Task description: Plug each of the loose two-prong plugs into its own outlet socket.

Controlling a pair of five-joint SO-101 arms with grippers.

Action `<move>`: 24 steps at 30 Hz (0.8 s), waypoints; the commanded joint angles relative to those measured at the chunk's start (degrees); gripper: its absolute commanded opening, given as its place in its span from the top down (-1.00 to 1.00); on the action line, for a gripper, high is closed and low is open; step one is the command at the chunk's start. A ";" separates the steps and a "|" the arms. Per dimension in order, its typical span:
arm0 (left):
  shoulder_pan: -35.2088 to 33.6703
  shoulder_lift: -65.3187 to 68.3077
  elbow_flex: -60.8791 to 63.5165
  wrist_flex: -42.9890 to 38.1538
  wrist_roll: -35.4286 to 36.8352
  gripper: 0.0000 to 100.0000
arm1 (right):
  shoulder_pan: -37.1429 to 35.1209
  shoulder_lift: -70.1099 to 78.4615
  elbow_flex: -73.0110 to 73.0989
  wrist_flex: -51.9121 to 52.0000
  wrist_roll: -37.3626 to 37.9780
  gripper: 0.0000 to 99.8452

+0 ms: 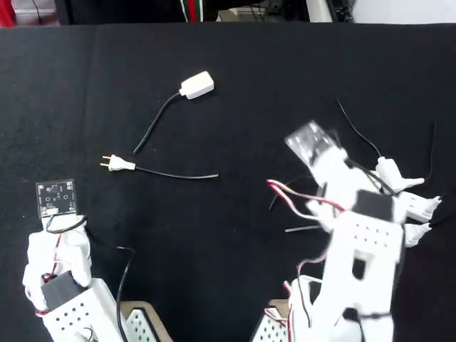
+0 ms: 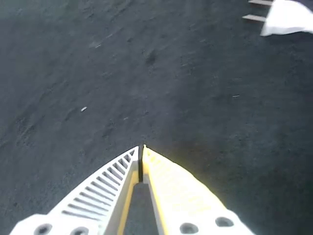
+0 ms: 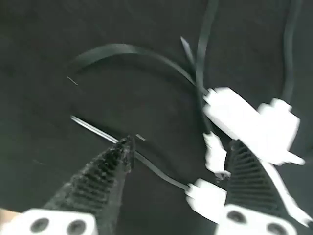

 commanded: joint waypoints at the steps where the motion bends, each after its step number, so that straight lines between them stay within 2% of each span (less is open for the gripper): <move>1: 4.35 -0.18 -6.99 -0.26 2.99 0.94 | -7.47 8.22 -8.40 3.16 -12.13 0.41; 4: 9.89 0.26 -12.00 -1.85 6.15 0.80 | -9.49 14.29 -9.54 4.22 -16.88 0.41; 7: 16.40 1.23 -12.44 -10.29 11.25 0.67 | -9.76 18.33 -8.13 3.87 -17.67 0.42; 9: 20.00 3.78 -12.97 -15.56 12.40 0.66 | -9.76 19.65 -6.55 3.52 -17.58 0.54; 11: 23.16 9.05 -14.90 -19.43 12.40 0.65 | -9.76 19.82 -4.79 2.29 -17.67 0.75; 13: 25.19 17.41 -18.86 -22.59 12.57 0.63 | -9.76 19.82 -2.86 -0.35 -17.76 0.90; 17: 26.68 40.35 -33.45 -27.25 14.86 0.63 | -10.02 19.82 1.54 -7.12 -18.02 0.87; 24: 33.98 78.68 -62.64 -28.31 3.60 0.64 | -10.11 19.82 6.90 -15.38 -21.10 0.87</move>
